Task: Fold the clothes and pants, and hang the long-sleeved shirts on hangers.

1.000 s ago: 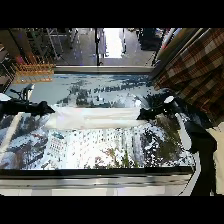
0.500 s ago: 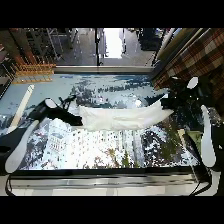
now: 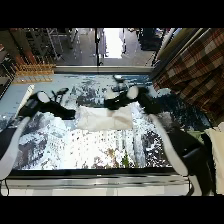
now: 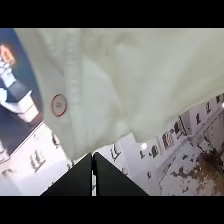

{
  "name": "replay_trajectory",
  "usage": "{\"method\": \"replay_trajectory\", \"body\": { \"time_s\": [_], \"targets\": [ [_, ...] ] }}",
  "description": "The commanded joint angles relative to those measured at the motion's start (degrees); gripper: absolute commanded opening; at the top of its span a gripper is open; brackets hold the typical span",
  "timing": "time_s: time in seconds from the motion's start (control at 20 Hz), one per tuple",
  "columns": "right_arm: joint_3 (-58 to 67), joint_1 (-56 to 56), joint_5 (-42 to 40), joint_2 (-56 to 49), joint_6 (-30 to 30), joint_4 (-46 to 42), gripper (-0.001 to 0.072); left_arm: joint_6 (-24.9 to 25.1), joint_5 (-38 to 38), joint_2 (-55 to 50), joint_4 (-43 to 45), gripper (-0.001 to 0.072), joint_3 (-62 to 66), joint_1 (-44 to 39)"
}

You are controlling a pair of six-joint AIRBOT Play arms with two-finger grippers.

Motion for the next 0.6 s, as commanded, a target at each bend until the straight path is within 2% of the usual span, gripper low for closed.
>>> {"method": "replay_trajectory", "body": {
  "time_s": [0.0, 0.05, 0.15, 0.25, 0.35, 0.55],
  "targets": [
    [2.4, 9.8, -15.8, -10.7, -4.7, 13.2, 0.0083, -0.3, -4.0, 7.7, -0.1, 0.0008, 1.0, 5.0],
    [4.9, 10.2, -13.6, -13.3, -8.7, 18.0, 0.0197, 0.5, -3.8, 8.7, -0.7, 0.0008, 1.0, 5.3],
    [8.9, 8.3, -6.6, -14.0, -10.8, 17.9, 0.0432, 2.3, -3.9, 8.8, -3.1, 0.0008, 1.0, 5.0],
    [9.4, 2.7, 1.0, -9.5, -9.6, 12.9, 0.0449, 3.6, -3.6, 7.1, -4.3, 0.0008, 1.0, 3.8],
    [7.2, -5.1, 7.6, -3.5, -5.0, 6.3, 0.0536, 5.4, -0.6, 4.0, -5.2, 0.0008, 1.0, 1.5],
    [-1.8, -21.6, 20.7, 3.8, -3.1, 5.9, 0.0631, 4.4, 7.1, -3.7, -5.5, 0.0008, 1.0, -3.8]
  ]
}}
